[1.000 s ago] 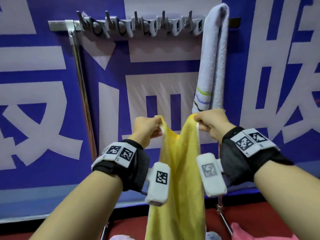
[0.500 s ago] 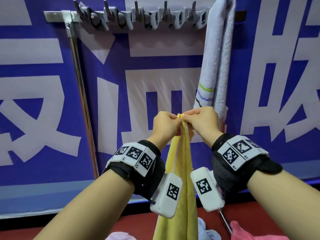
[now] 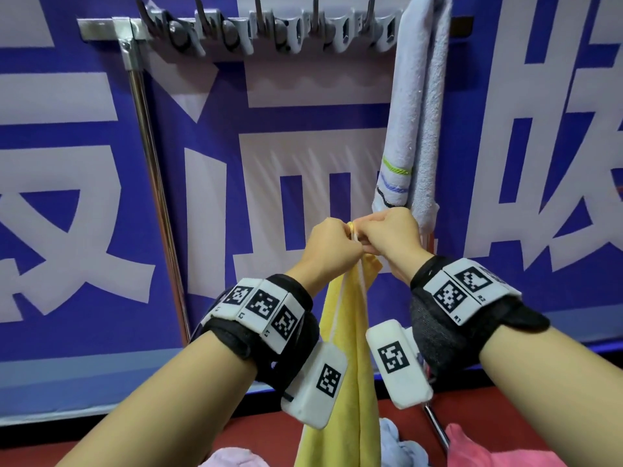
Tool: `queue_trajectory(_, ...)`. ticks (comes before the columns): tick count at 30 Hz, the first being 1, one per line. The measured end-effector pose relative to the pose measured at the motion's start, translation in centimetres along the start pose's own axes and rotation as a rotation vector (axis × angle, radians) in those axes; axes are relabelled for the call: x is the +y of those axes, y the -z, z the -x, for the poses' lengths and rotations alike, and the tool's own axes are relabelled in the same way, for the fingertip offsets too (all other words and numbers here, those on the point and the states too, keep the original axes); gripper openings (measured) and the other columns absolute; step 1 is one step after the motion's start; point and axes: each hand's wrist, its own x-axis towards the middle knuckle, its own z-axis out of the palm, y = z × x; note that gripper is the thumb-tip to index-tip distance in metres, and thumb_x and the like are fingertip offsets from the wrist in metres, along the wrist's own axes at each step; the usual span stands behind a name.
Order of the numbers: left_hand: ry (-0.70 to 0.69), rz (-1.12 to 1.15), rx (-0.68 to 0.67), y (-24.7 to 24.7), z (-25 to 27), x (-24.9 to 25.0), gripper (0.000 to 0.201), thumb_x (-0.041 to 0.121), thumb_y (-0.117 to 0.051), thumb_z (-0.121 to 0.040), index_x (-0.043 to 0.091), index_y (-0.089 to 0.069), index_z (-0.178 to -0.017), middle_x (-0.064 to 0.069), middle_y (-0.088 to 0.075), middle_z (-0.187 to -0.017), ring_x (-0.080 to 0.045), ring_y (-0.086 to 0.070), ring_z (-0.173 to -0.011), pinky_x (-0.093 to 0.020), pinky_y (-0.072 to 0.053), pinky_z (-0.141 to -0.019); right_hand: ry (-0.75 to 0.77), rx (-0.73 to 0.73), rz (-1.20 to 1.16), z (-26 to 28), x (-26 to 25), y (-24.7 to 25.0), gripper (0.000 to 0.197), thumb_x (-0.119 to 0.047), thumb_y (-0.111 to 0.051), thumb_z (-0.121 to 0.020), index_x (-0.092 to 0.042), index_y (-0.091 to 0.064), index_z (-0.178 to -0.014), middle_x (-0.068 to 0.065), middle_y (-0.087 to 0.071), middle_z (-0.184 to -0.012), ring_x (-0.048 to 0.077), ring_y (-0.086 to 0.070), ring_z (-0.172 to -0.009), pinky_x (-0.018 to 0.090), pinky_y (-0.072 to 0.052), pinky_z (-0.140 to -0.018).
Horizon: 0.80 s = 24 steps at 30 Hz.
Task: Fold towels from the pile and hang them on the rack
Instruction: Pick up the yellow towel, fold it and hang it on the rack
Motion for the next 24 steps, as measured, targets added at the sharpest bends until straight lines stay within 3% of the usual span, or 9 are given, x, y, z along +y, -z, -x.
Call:
queue_trajectory(1, 0.02, -0.022, -0.036, 0.1, 0.2, 0.4, 0.021, 0.01, -0.057, -0.08, -0.009, -0.064, -0.081, -0.023, -0.064, -0.076, -0.029, -0.057, -0.066, -0.048, -0.055, -0.071, -0.009, -0.003, 0.008, -0.1, 0.1, 0.0, 0.018, 0.0, -0.056, -0.074, -0.005, -0.072, -0.07, 0.009, -0.063, -0.059, 0.018, -0.062, -0.056, 0.026, -0.055, -0.054)
queue_trajectory(3, 0.065, 0.066, -0.165, 0.7, 0.8, 1.2, 0.02, 0.009, -0.048, -0.076, -0.005, -0.062, -0.081, -0.014, -0.058, -0.071, -0.024, -0.053, -0.067, -0.042, -0.053, -0.069, 0.003, -0.011, 0.026, -0.3, 0.2, 0.0, 0.014, -0.003, -0.06, -0.073, -0.002, -0.073, -0.074, 0.014, -0.065, -0.063, 0.023, -0.065, -0.062, 0.036, -0.06, -0.064)
queue_trajectory(5, 0.141, 0.28, -0.342, 1.6, 1.5, 2.0, 0.023, 0.007, -0.041, -0.077, 0.001, -0.061, -0.087, -0.011, -0.062, -0.085, -0.02, -0.056, -0.08, -0.035, -0.049, -0.073, 0.025, -0.024, 0.049, -0.4, 0.3, 0.2, 0.009, -0.007, -0.066, -0.073, -0.005, -0.073, -0.077, 0.015, -0.069, -0.071, 0.027, -0.069, -0.075, 0.044, -0.058, -0.077)
queue_trajectory(8, 0.275, 0.488, -0.482, 2.8, 1.7, 2.0, 0.026, 0.01, -0.032, -0.082, 0.008, -0.056, -0.093, -0.01, -0.063, -0.102, -0.02, -0.055, -0.097, -0.038, -0.048, -0.083, 0.063, -0.054, 0.101, -0.4, 0.5, 0.6, 0.004, -0.01, -0.072, -0.071, -0.014, -0.07, -0.072, 0.017, -0.072, -0.081, 0.028, -0.07, -0.082, 0.044, -0.057, -0.082)
queue_trajectory(11, 0.342, 0.567, -0.487, 3.5, 1.2, 1.7, 0.027, 0.017, -0.03, -0.082, 0.009, -0.048, -0.099, -0.005, -0.052, -0.085, -0.017, -0.044, -0.082, -0.048, -0.044, -0.094, 0.119, -0.062, 0.223, -0.5, 0.6, 0.5, 0.011, -0.014, -0.074, -0.073, -0.019, -0.067, -0.065, 0.015, -0.073, -0.084, 0.025, -0.07, -0.085, 0.042, -0.056, -0.083)
queue_trajectory(13, 0.37, 0.569, -0.491, 3.7, 1.0, 1.7, 0.028, 0.019, -0.028, -0.082, 0.008, -0.047, -0.099, -0.003, -0.044, -0.075, -0.015, -0.037, -0.073, -0.053, -0.04, -0.099, 0.161, -0.04, 0.318, -0.3, 0.5, 0.4, 0.008, -0.02, -0.075, -0.074, -0.015, -0.071, -0.071, 0.01, -0.073, -0.082, 0.021, -0.068, -0.081, 0.039, -0.056, -0.081)
queue_trajectory(17, 0.406, 0.566, -0.479, 3.7, 0.9, 1.8, 0.031, 0.02, -0.026, -0.083, 0.006, -0.048, -0.1, -0.003, -0.046, -0.071, -0.014, -0.04, -0.065, -0.056, -0.038, -0.101, 0.275, -0.023, 0.547, 0.1, 0.0, 0.2, 0.014, -0.02, -0.069, -0.081, -0.007, -0.074, -0.079, 0.005, -0.064, -0.069, 0.021, -0.061, -0.072, 0.03, -0.051, -0.066)
queue_trajectory(20, 0.41, 0.555, -0.491, 3.5, 0.9, 1.9, 0.03, 0.022, -0.028, -0.083, 0.007, -0.049, -0.099, -0.005, -0.045, -0.077, -0.015, -0.039, -0.074, -0.052, -0.04, -0.099, 0.328, -0.007, 0.627, 0.5, 0.0, 0.1, 0.013, -0.016, -0.068, -0.081, -0.007, -0.074, -0.074, 0.006, -0.06, -0.062, 0.023, -0.059, -0.07, 0.028, -0.046, -0.06)
queue_trajectory(24, 0.384, 0.505, -0.354, 2.8, 1.2, 1.6, 0.027, 0.015, -0.034, -0.085, 0.007, -0.059, -0.09, -0.01, -0.057, -0.115, -0.022, -0.048, -0.11, -0.047, -0.042, -0.095, 0.245, -0.002, 0.466, 0.3, 0.4, 1.1, 0.01, -0.021, -0.074, -0.076, -0.011, -0.075, -0.078, 0.002, -0.063, -0.07, 0.013, -0.057, -0.07, 0.022, -0.045, -0.064)
